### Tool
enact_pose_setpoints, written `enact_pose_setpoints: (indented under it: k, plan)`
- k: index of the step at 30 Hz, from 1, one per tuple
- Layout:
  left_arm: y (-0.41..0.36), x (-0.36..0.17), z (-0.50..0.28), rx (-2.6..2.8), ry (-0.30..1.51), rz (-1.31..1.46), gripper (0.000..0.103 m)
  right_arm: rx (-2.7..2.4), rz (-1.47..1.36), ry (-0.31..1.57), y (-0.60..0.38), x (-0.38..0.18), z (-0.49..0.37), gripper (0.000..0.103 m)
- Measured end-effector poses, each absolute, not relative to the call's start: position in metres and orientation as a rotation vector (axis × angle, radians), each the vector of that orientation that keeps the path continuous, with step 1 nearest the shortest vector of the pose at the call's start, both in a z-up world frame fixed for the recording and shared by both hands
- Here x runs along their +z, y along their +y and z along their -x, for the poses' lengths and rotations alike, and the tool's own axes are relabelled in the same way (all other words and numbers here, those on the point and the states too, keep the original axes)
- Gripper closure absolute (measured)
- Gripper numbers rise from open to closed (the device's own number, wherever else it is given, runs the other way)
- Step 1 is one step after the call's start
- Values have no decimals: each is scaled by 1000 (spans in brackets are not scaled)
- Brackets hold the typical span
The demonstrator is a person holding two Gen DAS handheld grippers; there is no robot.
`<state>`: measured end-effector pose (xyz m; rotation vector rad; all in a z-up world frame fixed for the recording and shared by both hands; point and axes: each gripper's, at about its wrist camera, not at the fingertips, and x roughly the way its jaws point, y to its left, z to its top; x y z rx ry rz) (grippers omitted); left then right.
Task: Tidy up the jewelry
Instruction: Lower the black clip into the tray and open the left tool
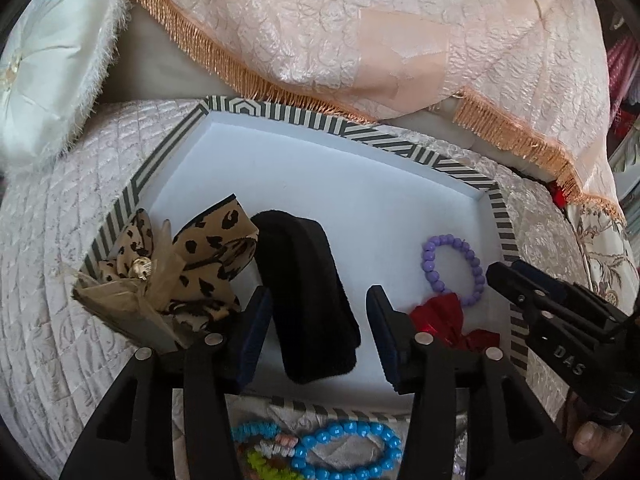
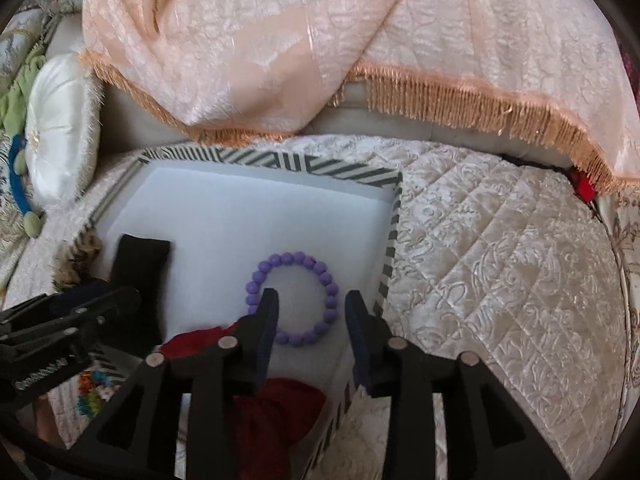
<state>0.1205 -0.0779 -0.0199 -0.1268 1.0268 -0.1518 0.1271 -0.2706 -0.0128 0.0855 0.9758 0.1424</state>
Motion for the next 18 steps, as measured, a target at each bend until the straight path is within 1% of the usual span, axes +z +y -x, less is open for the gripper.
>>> enact_pose_setpoints:
  k: [8, 12, 18]
  plan:
    - [-77, 4, -91, -126, 966, 70, 74, 139, -114, 927, -269, 17, -86, 54]
    - [-75, 17, -67, -117, 935, 42, 74, 132, -120, 899, -264, 30, -57, 47]
    - [-62, 30, -28, -82, 896, 44, 74, 127, -112, 880, -252, 42, -19, 43]
